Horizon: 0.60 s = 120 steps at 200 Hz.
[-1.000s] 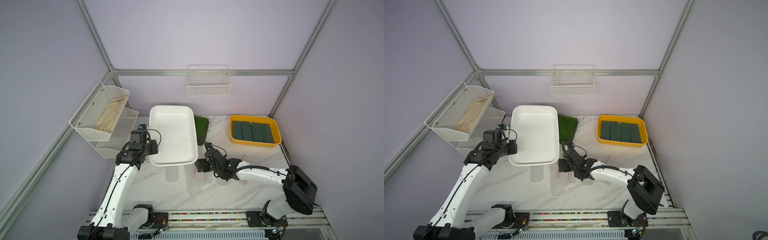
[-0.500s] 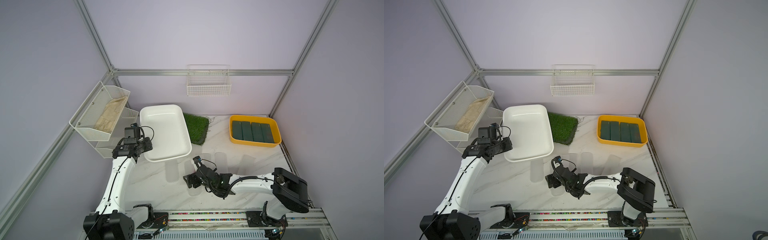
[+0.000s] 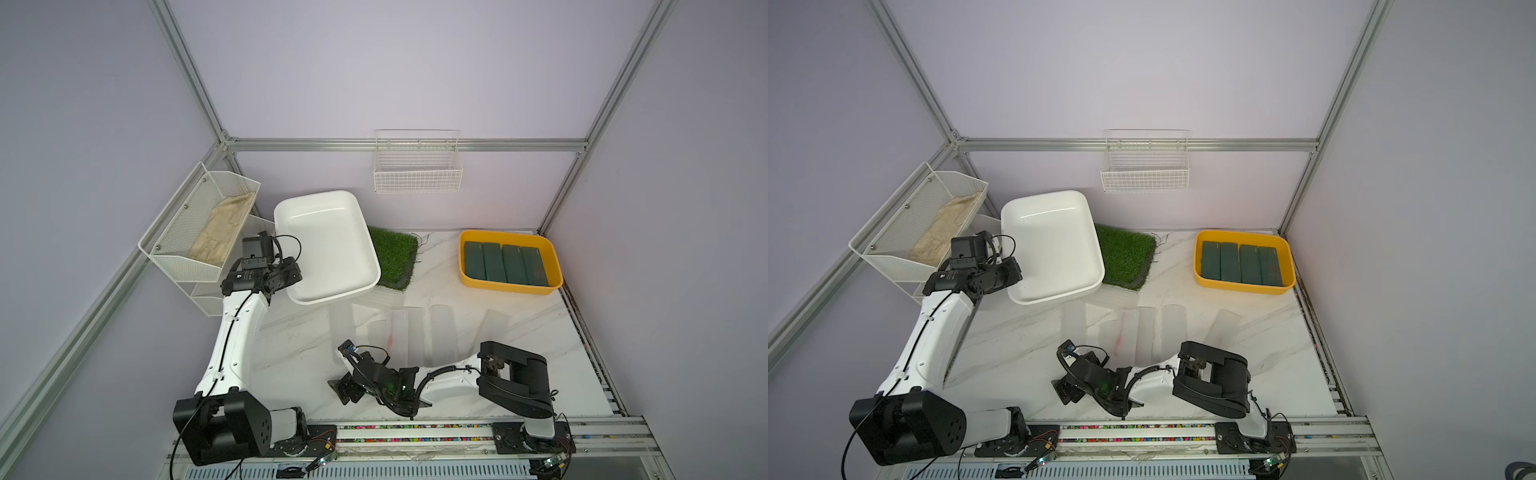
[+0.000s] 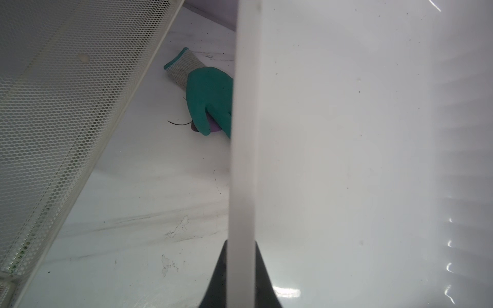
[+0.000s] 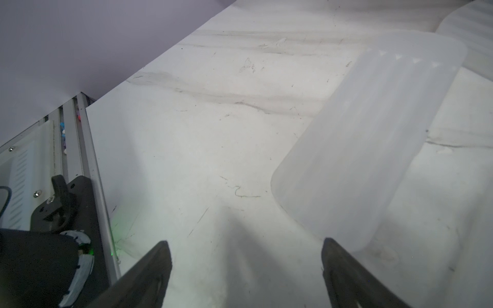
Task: Place the pencil cases by color into the storage box
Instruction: Move the pencil case to the center of the board.
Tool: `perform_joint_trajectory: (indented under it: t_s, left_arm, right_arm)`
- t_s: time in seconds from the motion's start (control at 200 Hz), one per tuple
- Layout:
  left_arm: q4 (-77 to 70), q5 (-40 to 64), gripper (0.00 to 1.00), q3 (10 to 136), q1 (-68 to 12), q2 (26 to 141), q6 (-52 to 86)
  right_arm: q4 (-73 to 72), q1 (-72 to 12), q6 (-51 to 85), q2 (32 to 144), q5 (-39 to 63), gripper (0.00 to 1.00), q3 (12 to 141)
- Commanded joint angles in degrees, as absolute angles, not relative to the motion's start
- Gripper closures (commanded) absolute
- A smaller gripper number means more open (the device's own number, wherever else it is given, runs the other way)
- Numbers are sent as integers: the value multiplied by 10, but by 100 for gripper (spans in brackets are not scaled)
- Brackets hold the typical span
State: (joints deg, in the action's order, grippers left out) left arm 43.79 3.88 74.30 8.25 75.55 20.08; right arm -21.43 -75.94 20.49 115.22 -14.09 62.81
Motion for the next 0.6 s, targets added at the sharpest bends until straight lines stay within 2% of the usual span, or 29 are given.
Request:
perform_joint_trajectory:
  t_s: [0.0, 0.375, 0.595]
  left_arm:
    - [386, 74, 100, 794, 87, 755, 226]
    - [379, 93, 100, 809, 92, 766, 248]
    - [376, 95, 100, 805, 93, 758, 247]
  right_arm:
    - [-229, -759, 153, 1184, -150, 11, 670]
    - [-190, -759, 109, 1313, -181, 11, 800]
    - [-138, -752, 158, 1344, -306, 10, 827]
